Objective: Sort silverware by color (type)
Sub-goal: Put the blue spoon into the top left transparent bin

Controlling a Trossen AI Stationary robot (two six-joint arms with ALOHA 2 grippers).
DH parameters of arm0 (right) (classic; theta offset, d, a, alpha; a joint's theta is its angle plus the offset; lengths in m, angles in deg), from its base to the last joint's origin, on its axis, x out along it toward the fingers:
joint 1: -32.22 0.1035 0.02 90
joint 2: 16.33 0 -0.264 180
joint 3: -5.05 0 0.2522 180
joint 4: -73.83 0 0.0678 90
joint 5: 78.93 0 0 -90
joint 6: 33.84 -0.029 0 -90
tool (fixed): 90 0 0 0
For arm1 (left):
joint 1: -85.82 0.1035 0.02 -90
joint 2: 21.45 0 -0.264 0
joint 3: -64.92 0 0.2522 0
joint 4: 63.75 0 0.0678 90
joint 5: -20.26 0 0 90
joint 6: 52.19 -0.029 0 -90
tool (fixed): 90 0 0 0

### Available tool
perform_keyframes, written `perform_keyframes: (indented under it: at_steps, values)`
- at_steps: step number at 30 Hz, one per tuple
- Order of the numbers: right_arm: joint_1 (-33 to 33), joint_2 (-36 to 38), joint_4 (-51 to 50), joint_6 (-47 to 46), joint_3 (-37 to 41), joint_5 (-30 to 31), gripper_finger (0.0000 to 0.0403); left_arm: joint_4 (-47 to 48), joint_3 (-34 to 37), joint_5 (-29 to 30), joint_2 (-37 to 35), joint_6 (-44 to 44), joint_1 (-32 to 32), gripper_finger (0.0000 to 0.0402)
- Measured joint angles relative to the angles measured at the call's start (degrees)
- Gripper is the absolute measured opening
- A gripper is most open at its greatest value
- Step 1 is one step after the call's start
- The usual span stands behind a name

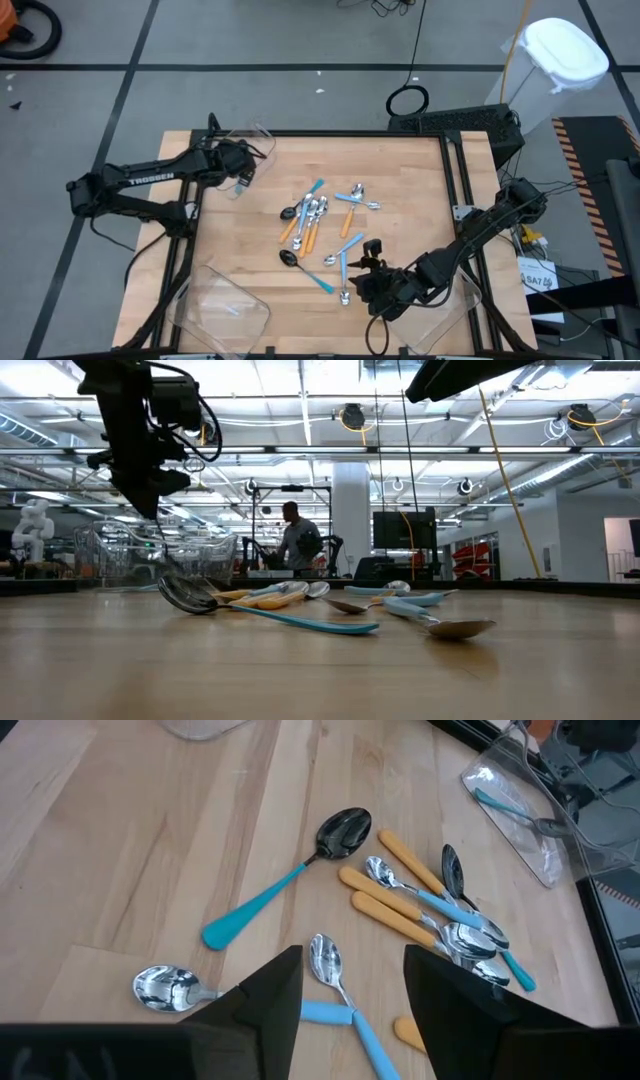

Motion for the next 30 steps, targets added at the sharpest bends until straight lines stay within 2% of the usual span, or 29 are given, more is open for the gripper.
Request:
perform_keyframes:
  at_steps: [8,14,30]
  values:
    - [0.0,0.0,0.0,0.0,0.0,0.0,0.0169,-3.1,1.0,-1.2,0.2,-1.6,0.5,0.0065]
    - [0.0,0.0,0.1,0.1,0.0,0.0,0.0169,-3.0,1.0,-1.2,0.2,-1.6,0.5,0.0083]
    - [0.0,0.0,0.2,0.1,0.0,0.0,0.0169,-3.0,1.0,-1.3,0.2,-1.6,0.5,0.0091]
